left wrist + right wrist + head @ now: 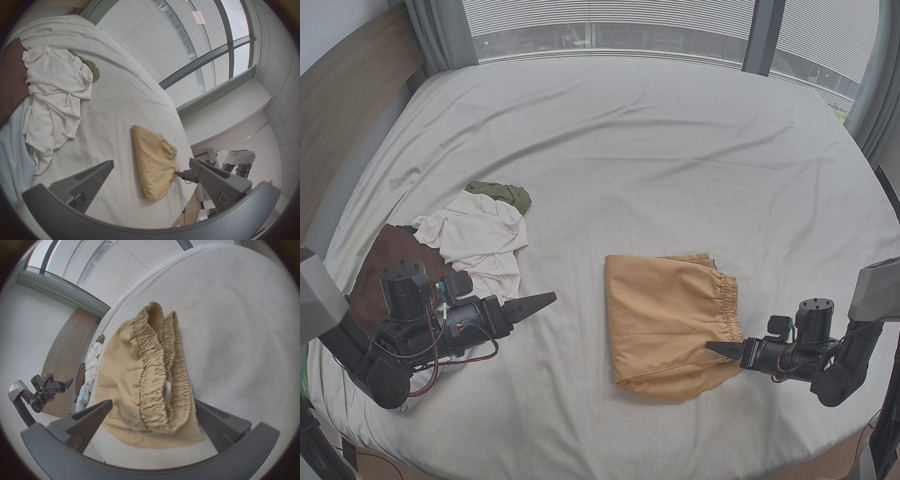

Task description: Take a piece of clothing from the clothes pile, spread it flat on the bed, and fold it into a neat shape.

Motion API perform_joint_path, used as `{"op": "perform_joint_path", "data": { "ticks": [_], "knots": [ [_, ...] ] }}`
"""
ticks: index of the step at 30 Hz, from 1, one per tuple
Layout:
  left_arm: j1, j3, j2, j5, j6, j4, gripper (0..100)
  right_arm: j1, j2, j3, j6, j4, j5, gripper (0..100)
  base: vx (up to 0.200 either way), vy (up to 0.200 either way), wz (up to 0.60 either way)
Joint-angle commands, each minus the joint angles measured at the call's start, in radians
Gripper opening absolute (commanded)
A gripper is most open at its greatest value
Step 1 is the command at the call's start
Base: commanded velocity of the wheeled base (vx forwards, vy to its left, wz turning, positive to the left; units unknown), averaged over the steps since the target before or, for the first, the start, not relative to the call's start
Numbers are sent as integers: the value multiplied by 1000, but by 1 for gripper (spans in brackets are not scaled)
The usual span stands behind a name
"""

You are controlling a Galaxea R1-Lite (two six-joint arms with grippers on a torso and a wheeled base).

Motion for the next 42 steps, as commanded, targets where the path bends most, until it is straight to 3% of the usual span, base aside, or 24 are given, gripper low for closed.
{"op": "perform_joint_path", "data": {
  "ticks": [1,7,25,26,36,42],
  "knots": [
    [-1,0,1,-1,-1,-1,100,9,12,-6,16,-3,14,100,0,0,0],
    [-2,0,3,-1,-1,-1,100,35,31,-11,111,-92,46,100,0,0,0],
    [-2,0,9,1,1,-2,100,63,100,-17,128,-181,44,100,0,0,0],
    [-2,0,9,1,1,-2,100,61,101,-17,129,-191,44,0,0,0,0],
    [-2,0,9,3,1,-2,100,67,106,-17,136,-222,41,0,0,0,0],
    [-2,0,7,4,-2,-31,100,130,11,-14,140,-223,43,0,0,0,0]
  ]
}}
